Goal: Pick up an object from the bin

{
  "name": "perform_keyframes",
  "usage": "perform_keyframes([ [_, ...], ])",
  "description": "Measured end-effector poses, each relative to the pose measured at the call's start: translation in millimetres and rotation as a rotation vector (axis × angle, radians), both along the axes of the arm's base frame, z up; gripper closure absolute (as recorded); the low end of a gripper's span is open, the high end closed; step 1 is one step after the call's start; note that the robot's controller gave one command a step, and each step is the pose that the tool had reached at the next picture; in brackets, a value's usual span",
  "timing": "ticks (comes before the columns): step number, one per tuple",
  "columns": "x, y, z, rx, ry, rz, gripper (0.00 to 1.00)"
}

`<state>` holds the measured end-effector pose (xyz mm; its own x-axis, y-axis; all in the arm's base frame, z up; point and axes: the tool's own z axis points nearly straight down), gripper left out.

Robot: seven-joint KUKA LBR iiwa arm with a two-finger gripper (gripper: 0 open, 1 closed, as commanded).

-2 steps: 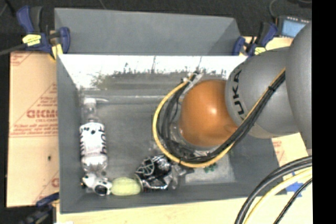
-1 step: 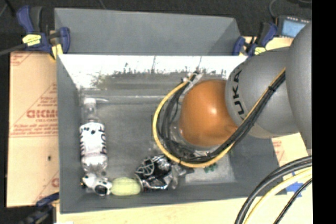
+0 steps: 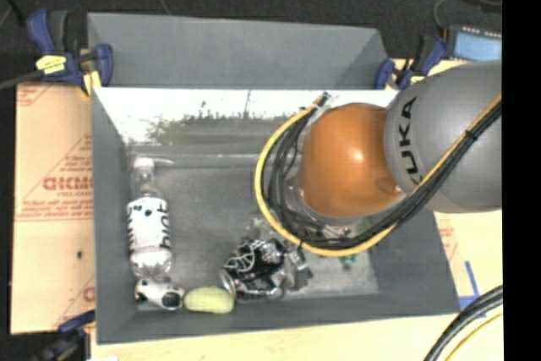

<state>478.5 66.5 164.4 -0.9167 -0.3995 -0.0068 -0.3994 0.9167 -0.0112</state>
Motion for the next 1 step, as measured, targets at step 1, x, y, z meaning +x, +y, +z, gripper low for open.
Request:
perform_keyframes([
  [1,4.0,-1.6,45.9,0.001,-0.013,-0.008,1.0],
])
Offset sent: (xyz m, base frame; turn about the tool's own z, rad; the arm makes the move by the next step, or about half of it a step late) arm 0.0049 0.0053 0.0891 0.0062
